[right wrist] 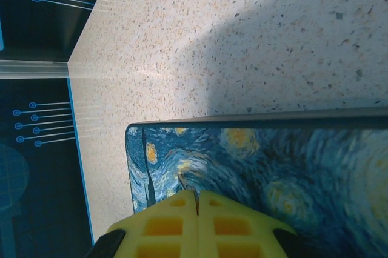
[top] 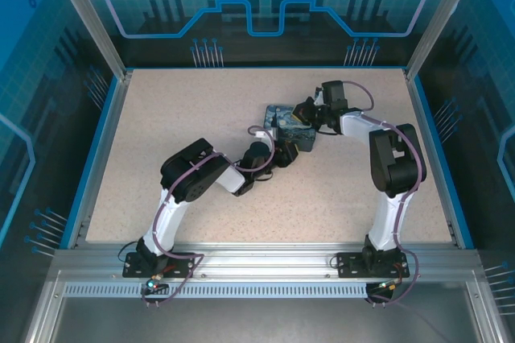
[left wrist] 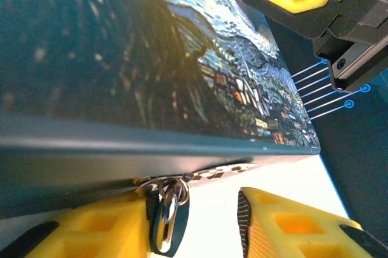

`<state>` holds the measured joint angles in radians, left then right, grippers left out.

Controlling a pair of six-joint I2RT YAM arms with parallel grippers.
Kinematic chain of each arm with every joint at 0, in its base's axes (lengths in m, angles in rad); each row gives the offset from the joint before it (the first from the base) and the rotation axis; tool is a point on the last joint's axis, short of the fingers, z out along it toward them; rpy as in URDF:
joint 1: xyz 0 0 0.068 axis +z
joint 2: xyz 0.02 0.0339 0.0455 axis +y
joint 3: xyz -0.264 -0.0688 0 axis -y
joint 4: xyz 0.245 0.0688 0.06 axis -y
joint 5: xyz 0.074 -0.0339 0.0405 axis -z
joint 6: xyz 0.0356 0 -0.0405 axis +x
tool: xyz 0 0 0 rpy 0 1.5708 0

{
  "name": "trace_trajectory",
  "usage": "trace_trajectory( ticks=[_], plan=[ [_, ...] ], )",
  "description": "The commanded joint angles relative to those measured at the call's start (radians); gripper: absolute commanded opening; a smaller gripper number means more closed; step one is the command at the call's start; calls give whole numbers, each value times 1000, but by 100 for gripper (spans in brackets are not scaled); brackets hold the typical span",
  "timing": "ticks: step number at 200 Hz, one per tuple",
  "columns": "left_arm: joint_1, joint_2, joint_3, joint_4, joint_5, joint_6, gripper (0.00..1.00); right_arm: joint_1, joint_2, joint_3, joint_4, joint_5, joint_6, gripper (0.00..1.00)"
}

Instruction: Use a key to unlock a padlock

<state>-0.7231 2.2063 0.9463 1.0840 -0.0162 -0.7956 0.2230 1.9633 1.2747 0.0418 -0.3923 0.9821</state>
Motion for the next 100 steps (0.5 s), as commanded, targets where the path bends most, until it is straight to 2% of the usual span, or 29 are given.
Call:
trace_trajectory(
  ticks=[1, 28, 73, 100],
  plan=[
    [-18, 9, 22, -131, -51, 12, 41, 18, 17, -9, -21, 23, -12, 0],
    [-38, -9, 28, -213, -114, 30, 41, 17, 18, -18, -16, 24, -12, 0],
    [-59, -28, 75, -404, -235, -7, 41, 16, 17, -22, -19, 27, -10, 0],
    [-71, -25, 109, -464, -283, -26, 38, 19, 16, -23, -16, 30, -7, 0]
  ],
)
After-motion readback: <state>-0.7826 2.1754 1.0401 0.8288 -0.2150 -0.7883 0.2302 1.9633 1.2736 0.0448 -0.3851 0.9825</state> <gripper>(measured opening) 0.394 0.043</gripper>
